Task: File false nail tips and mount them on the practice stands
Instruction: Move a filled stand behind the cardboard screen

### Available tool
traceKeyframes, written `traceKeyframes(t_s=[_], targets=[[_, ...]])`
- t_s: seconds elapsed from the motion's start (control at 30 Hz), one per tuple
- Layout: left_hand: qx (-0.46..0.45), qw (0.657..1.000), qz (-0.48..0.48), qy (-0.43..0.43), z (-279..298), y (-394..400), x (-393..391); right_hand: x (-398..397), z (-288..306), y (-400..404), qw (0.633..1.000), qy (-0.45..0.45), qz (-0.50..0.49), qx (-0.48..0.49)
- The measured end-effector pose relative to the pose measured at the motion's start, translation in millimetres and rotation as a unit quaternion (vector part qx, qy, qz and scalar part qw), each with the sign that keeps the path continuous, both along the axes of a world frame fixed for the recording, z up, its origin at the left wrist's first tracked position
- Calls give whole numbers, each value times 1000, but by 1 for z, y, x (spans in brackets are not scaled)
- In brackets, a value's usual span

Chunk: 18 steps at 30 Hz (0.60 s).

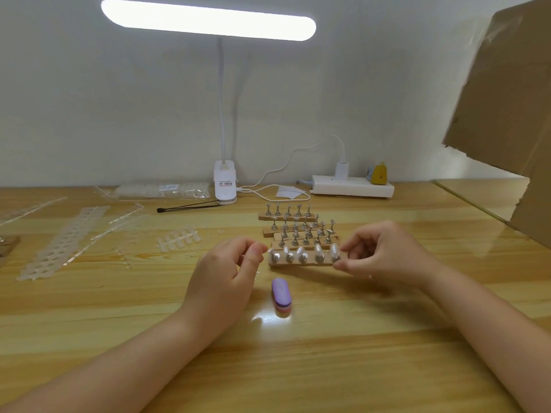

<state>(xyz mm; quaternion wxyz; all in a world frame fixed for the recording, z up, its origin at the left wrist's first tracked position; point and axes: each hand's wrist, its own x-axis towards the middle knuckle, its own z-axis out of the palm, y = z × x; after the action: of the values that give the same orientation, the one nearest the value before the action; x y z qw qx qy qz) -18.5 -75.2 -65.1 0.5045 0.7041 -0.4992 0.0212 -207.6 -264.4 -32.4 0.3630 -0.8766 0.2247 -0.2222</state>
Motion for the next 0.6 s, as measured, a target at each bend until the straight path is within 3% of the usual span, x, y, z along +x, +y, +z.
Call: traceKeyframes(t_s=[0.2,0.37,0.6], targets=[[-5,984,8,-176,13,-4,-4,-27,35,-23,988,-117,-83,60],[107,928,-42,-354,16,-22,-21,-74,36,-56,964,-124,-235,18],[230,926,-55,-293,30,-111,-66,-127,8,-96,877,-81,-467,-74]])
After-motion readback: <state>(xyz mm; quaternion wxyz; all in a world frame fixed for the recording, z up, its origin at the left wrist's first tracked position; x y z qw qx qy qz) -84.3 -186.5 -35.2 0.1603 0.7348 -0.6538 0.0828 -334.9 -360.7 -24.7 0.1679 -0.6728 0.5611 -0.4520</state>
